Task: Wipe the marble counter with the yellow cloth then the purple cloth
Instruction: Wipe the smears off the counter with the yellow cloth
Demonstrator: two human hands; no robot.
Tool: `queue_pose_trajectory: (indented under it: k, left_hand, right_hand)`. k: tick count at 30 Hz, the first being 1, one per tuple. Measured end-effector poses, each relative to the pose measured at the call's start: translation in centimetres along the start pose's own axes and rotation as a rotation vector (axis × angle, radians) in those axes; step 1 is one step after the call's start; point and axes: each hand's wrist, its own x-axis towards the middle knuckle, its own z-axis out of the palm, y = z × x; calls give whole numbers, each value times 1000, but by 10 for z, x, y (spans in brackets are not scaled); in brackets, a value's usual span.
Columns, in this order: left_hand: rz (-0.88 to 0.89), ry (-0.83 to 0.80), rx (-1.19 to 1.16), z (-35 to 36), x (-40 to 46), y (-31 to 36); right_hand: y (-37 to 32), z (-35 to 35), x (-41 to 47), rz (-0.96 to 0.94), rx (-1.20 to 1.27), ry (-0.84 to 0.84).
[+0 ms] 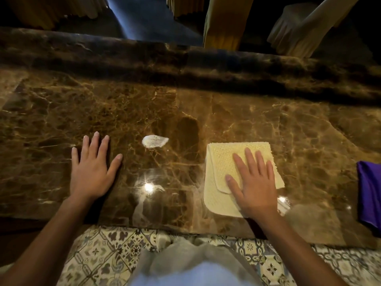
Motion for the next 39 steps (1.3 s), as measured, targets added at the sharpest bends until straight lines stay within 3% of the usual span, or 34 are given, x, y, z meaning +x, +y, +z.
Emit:
queue_pose_trajectory:
  k: [11, 15, 23, 26, 33, 36, 39]
  left_hand:
    - [-30, 31, -16, -1, 1, 3]
    - [-10, 35, -22, 0, -2, 0]
    - [13, 59, -38, 5, 0, -5]
    - [17, 59, -44, 3, 1, -4]
    - [19, 78, -39, 3, 0, -3]
    - [23, 82, -41, 3, 0, -3]
    - [36, 89, -56, 3, -1, -5]
  right_hand:
    - [-27, -21, 177, 9, -16, -47]
    - [-53, -10, 140, -17, 0, -60]
    - [-68, 16, -54, -49, 37, -13]
    - [-46, 6, -23, 73, -1, -20]
    - [-28, -13, 148, 429, 59, 67]
    - [-54, -12, 167, 347, 45, 39]
    - [-80, -3, 118, 186, 8, 2]
